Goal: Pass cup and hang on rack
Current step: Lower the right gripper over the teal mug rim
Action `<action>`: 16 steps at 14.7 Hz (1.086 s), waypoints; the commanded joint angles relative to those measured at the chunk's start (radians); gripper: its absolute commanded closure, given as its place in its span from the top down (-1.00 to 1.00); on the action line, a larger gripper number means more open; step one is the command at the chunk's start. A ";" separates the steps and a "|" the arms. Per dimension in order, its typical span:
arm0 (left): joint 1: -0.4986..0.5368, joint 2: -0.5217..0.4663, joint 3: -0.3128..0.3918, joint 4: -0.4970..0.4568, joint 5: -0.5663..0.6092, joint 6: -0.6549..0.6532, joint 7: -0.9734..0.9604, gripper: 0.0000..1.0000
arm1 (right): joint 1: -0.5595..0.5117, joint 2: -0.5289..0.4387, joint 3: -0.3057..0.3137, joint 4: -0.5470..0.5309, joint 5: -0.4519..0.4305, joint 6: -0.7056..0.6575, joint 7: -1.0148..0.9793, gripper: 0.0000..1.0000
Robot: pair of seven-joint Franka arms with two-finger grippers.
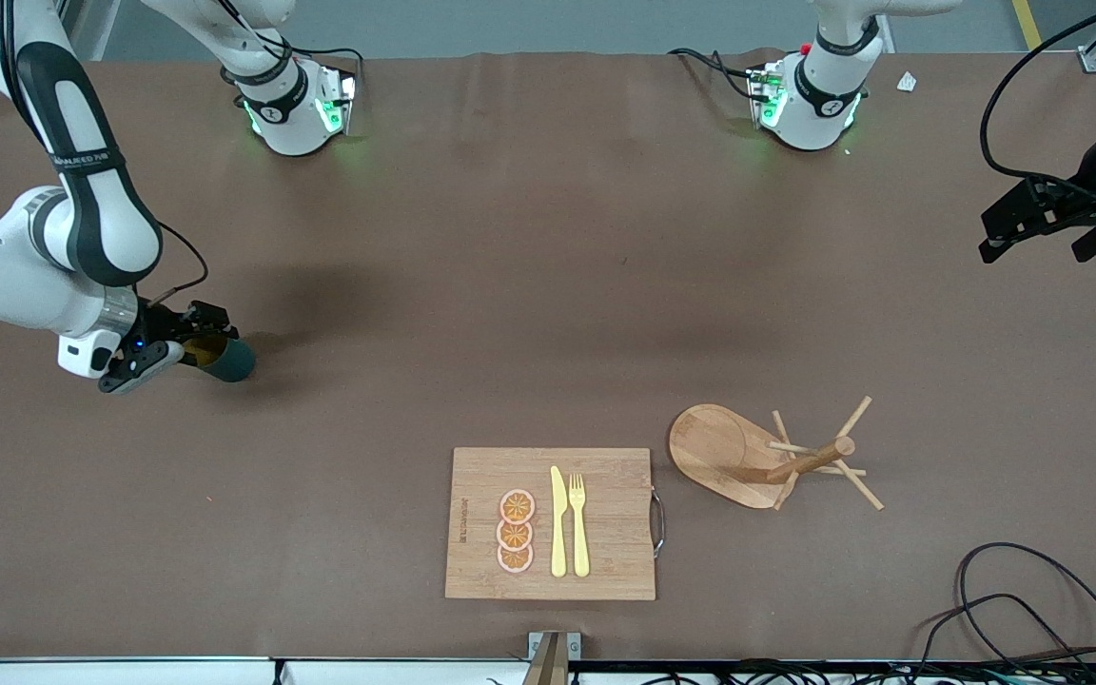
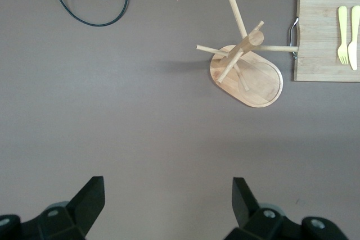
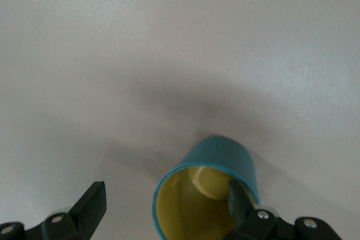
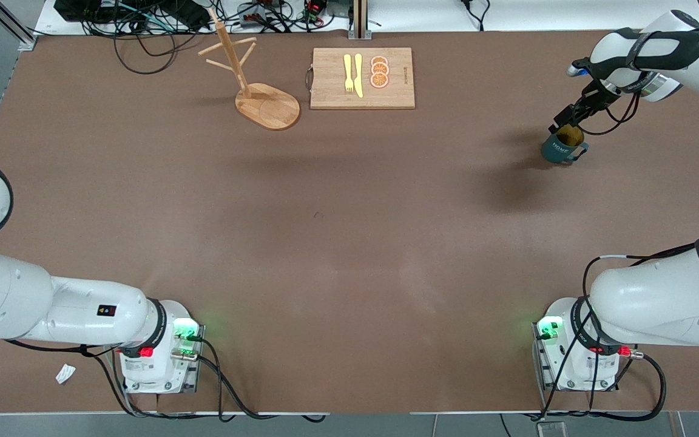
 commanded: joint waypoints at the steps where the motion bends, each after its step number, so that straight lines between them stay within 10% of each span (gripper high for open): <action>1: 0.004 0.009 0.002 0.024 0.000 -0.016 0.018 1.00 | 0.003 -0.048 0.001 -0.040 0.021 -0.013 0.143 0.92; 16: 0.008 0.011 0.002 0.023 0.000 -0.016 0.018 1.00 | 0.051 -0.111 0.000 -0.120 -0.076 0.131 0.495 0.91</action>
